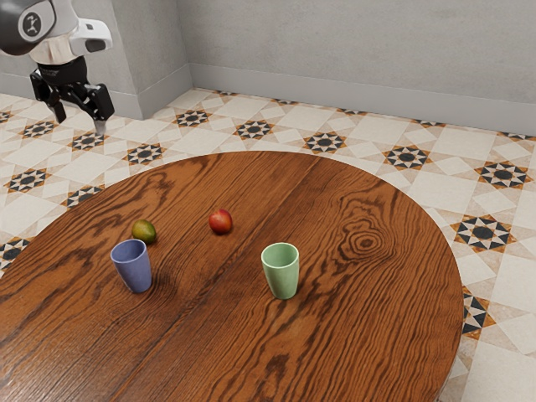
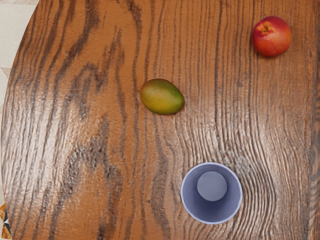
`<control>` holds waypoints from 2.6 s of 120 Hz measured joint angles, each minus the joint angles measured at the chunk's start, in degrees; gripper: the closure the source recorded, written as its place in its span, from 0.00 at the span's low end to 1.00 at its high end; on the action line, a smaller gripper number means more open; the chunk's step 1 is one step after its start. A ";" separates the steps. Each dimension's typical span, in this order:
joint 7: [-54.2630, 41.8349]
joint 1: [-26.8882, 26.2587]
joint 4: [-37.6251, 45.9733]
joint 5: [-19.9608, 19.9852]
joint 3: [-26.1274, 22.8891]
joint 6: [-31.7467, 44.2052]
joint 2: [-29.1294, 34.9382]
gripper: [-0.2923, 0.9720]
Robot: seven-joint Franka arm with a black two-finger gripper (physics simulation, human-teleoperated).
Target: Place the left cup onto the right cup
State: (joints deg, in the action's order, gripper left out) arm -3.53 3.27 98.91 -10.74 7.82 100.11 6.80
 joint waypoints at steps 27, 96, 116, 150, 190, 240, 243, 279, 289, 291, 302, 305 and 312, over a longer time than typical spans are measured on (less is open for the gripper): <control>-1.21 0.01 1.01 0.28 -0.06 0.64 0.26 0.23; 0.78 0.75 19.22 3.75 -0.08 8.43 -5.91 0.23; 1.68 0.87 21.02 4.94 -0.15 12.54 -9.65 0.23; 2.75 -0.27 21.52 5.49 -2.03 17.51 -13.46 0.23; 3.51 0.00 21.36 5.82 -2.11 23.46 -18.12 0.23; 3.83 0.06 20.92 5.07 -2.09 28.00 -19.83 0.62; 3.84 0.05 20.91 5.02 -2.07 28.08 -19.80 0.65; 3.81 0.51 20.93 3.82 -1.78 28.43 -19.45 0.82; 3.83 0.53 20.91 3.65 -1.81 28.33 -18.87 0.83; 3.84 0.53 20.91 3.63 -1.82 28.30 -18.66 0.83; 3.98 0.29 20.86 3.29 -2.02 28.13 -16.99 0.83; 4.03 0.17 20.78 3.23 -2.09 28.08 -16.60 0.84; 4.25 -0.10 19.32 3.11 -2.43 27.30 -16.18 0.84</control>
State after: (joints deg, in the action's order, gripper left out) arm 0.71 3.16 118.22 -7.62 5.39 127.41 -9.39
